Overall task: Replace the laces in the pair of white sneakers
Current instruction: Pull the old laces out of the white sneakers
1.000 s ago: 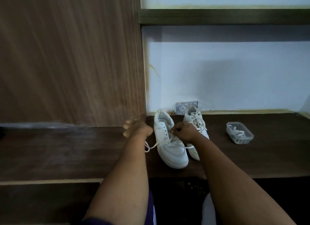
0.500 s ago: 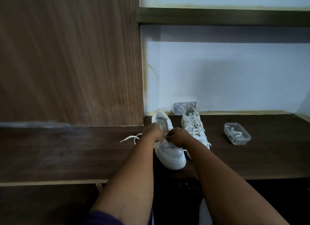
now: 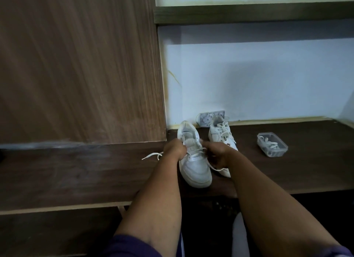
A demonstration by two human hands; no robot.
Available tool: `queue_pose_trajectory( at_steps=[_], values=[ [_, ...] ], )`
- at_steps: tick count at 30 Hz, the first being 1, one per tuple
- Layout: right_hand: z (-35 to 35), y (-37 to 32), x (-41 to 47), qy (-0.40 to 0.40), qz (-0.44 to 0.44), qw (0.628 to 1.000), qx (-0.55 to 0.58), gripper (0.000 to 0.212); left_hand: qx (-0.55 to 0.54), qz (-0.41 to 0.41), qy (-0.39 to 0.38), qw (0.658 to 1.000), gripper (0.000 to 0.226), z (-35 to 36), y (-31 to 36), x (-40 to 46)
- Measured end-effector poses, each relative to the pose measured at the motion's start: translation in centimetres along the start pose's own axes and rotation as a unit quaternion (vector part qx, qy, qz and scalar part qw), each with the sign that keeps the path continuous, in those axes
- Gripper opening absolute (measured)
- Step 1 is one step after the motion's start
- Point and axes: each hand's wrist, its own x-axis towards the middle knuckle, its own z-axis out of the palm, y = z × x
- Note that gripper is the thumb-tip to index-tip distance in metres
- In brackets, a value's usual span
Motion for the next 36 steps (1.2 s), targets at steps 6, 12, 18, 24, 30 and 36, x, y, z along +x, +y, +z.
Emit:
queue_pose_trajectory(
  at_steps=[6,12,18,24,30,36],
  values=[
    [2.5,0.3,1.8,0.178,-0.323,0.823,-0.433,0.019,-0.071,-0.004,-0.046,0.996,0.035,0.0,-0.4,0.7],
    [3.2,-0.2,2.6,0.191,-0.222,0.815,-0.500,0.028,-0.136,-0.004,-0.071,0.988,0.028,0.0,-0.9,1.2],
    [-0.9,-1.7,1.5,0.434,-0.150,0.859,-0.226,0.036,-0.140,-0.001,-0.077,0.987,0.025,0.5,-1.3,1.7],
    [1.5,-0.5,1.7,0.232,-0.341,0.808,-0.421,0.035,-0.176,0.002,-0.080,0.981,0.030,0.6,-1.3,1.5],
    [2.9,0.6,1.4,0.157,-0.240,0.798,-0.530,0.028,-0.195,0.006,-0.073,0.978,0.031,0.2,-1.0,0.9],
    [-0.8,-2.2,0.6,0.371,-0.190,0.908,0.054,0.015,-0.235,-0.004,-0.108,0.966,0.025,0.1,-1.0,0.6]
  ],
)
